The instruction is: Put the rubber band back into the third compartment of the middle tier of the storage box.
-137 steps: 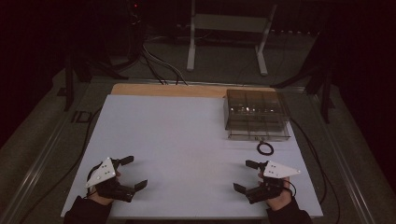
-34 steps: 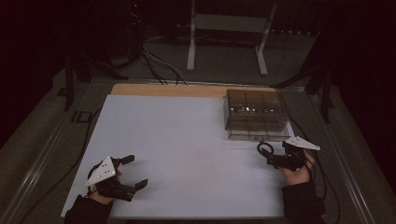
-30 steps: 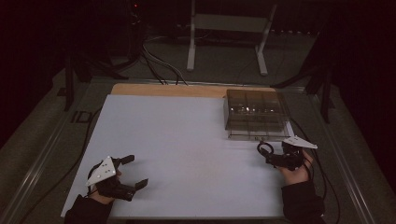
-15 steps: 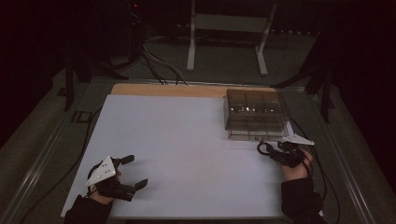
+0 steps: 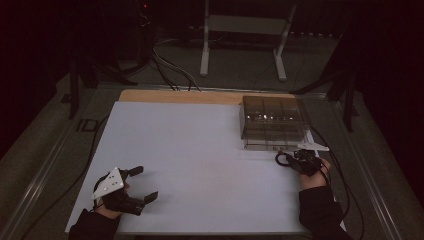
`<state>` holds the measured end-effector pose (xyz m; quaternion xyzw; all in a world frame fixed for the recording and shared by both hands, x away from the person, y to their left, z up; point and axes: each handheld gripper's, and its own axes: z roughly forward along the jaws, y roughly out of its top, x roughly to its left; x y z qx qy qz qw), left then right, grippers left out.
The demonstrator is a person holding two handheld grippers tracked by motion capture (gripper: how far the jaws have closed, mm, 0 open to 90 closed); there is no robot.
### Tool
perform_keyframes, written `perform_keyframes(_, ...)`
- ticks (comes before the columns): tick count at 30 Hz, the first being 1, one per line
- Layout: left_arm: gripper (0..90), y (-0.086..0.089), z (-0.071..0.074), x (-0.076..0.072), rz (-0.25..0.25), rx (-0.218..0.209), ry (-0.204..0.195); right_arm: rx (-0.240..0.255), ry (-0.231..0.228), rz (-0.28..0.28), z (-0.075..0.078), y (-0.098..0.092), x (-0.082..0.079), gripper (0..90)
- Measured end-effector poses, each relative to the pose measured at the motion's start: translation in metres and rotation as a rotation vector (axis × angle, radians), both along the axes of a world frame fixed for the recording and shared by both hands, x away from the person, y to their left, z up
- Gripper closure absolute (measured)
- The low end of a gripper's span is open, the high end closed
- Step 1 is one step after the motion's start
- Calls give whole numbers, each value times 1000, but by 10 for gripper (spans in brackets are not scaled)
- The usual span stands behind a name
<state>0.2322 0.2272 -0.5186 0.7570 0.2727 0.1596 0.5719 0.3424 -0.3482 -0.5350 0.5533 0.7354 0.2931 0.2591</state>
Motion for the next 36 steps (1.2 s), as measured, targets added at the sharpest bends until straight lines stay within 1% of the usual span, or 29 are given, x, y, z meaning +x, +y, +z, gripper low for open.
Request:
perform_keyframes(5,3,0,0,0,2,-2,0,-24,12,10,-2,2,3,693)
perform_keyframes(11,3,0,0,0,4,1,-5,-26,30,38,-1,5,4,813)
perform_keyframes(13,3,0,0,0,4,-5,-4,-39,34,50,-1,6,5,835)
perform_keyframes(20,3,0,1,0,3,-5,-2,-26,49,42,0,6,6,863)
perform_keyframes(25,3,1,1,0,9,-13,-1,-10,28,32,4,5,3,868)
perform_keyframes(27,3,1,1,0,7,-10,-7,-5,29,34,5,5,1,869)
perform_keyframes(30,3,1,0,0,8,-9,-4,-4,32,41,6,5,-1,869)
perform_keyframes(33,3,0,1,-1,4,-4,-8,-1,39,49,6,6,-4,869)
perform_keyframes(36,3,1,1,-1,10,-11,-2,2,37,51,7,5,-8,870)
